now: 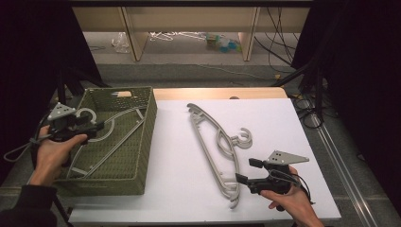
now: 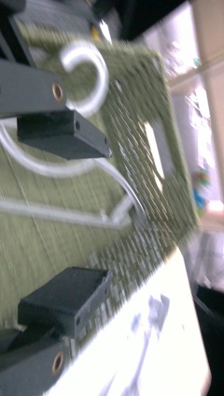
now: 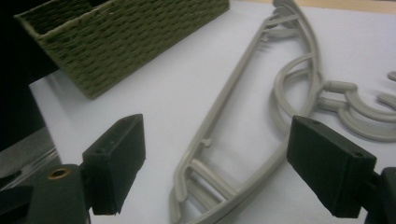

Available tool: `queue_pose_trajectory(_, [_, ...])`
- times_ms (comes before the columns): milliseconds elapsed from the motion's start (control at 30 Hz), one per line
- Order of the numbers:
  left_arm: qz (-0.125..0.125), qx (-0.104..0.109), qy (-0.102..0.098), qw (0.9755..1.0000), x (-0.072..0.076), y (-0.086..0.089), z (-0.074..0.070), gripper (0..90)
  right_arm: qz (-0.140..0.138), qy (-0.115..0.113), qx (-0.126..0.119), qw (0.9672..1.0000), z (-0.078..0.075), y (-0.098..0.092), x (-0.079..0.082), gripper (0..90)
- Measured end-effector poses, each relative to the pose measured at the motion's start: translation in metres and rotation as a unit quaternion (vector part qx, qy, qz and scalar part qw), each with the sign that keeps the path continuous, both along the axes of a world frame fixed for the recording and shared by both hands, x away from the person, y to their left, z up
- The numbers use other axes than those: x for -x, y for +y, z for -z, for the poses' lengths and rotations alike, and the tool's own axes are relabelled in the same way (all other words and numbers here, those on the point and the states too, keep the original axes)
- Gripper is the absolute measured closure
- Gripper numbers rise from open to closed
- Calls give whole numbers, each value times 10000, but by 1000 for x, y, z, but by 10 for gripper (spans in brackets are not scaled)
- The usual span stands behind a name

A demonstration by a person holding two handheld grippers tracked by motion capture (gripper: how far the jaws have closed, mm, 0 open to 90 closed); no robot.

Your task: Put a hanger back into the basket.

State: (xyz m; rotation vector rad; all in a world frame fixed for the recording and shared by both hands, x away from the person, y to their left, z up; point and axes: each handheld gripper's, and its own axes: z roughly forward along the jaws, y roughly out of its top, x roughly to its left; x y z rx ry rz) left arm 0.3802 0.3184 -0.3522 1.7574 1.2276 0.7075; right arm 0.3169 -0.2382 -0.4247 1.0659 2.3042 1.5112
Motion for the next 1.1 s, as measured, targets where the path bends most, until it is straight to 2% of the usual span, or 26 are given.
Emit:
queue_pose_trajectory(67, [215, 112, -149, 9996, 13, -16, -4, 309, 142, 168, -11, 9998, 2, -2, -1, 205])
queue_pose_trajectory(167, [586, 225, -349, 9974, 31, -40, -6, 275, 269, 96, 10, 9996, 6, -5, -3, 203])
queue_pose_trajectory(233, [736, 327, -435, 9958, 41, -55, -6, 246, 324, 165, -19, 9993, 7, -6, -3, 202])
queue_pose_trajectory(267, [811, 397, -464, 9948, 49, -68, -4, 207, 351, 25, -5, 9994, 9, -6, -5, 199])
queue_pose_trajectory(300, [811, 397, -464, 9948, 49, -68, -4, 207, 351, 25, -5, 9994, 9, -6, -5, 199])
queue_pose_trajectory(333, [906, 430, -477, 9938, 53, -75, -3, 207, 350, 106, -14, 9993, 8, -6, -4, 200])
queue_pose_trajectory(500, [1327, 509, -529, 9884, 71, -104, 7, 210, 401, 141, -37, 9991, 8, -6, -2, 199])
queue_pose_trajectory(567, [1405, 529, -521, 9873, 78, -114, 12, 208, 406, 144, -13, 9991, 8, -6, -2, 199])
queue_pose_trajectory(600, [1447, 521, -532, 9867, 81, -118, 14, 208, 432, 75, 8, 9990, 9, -5, -2, 199])
queue_pose_trajectory(633, [1439, 502, -515, 9870, 85, -122, 16, 209, 453, 137, 73, 9989, 8, -6, -1, 199])
queue_pose_trajectory(667, [1481, 464, -481, 9867, 89, -126, 18, 209, 392, 151, 1, 9991, 8, -5, -1, 199])
queue_pose_trajectory(700, [1539, 326, -490, 9863, 92, -129, 20, 209, 374, 166, -24, 9992, 9, -4, -1, 199])
queue_pose_trajectory(733, [1498, 252, -458, 9873, 96, -132, 23, 210, 380, 84, 14, 9992, 10, -4, -2, 199])
queue_pose_trajectory(767, [1501, 131, -489, 9874, 97, -134, 26, 210, 378, 132, 61, 9992, 9, -4, -2, 200])
queue_pose_trajectory(800, [1447, 168, -400, 9885, 100, -135, 31, 208, 357, 99, 57, 9993, 10, -3, -2, 200])
queue_pose_trajectory(867, [1461, 168, -409, 9883, 101, -136, 34, 207, 363, 157, 52, 9992, 10, -2, -2, 199])
queue_pose_trajectory(900, [1506, 89, -380, 9878, 102, -138, 35, 207, 356, 162, 85, 9992, 10, -2, -3, 200])
queue_pose_trajectory(933, [1509, -33, -433, 9876, 103, -140, 37, 206, 330, 94, 111, 9993, 10, -2, -3, 200])
queue_pose_trajectory(1000, [1508, 120, -403, 9877, 106, -143, 41, 203, 311, 169, 99, 9993, 11, -1, -3, 201])
queue_pose_trajectory(1033, [1565, 296, -315, 9867, 106, -145, 44, 206, 305, 129, 193, 9993, 11, -1, -3, 202])
queue_pose_trajectory(1067, [1535, 450, -210, 9869, 106, -146, 47, 213, 289, 147, 183, 9993, 12, 0, -3, 201])
queue_pose_trajectory(1100, [1575, 538, -186, 9859, 105, -146, 50, 213, 289, 147, 183, 9993, 12, 0, -3, 201])
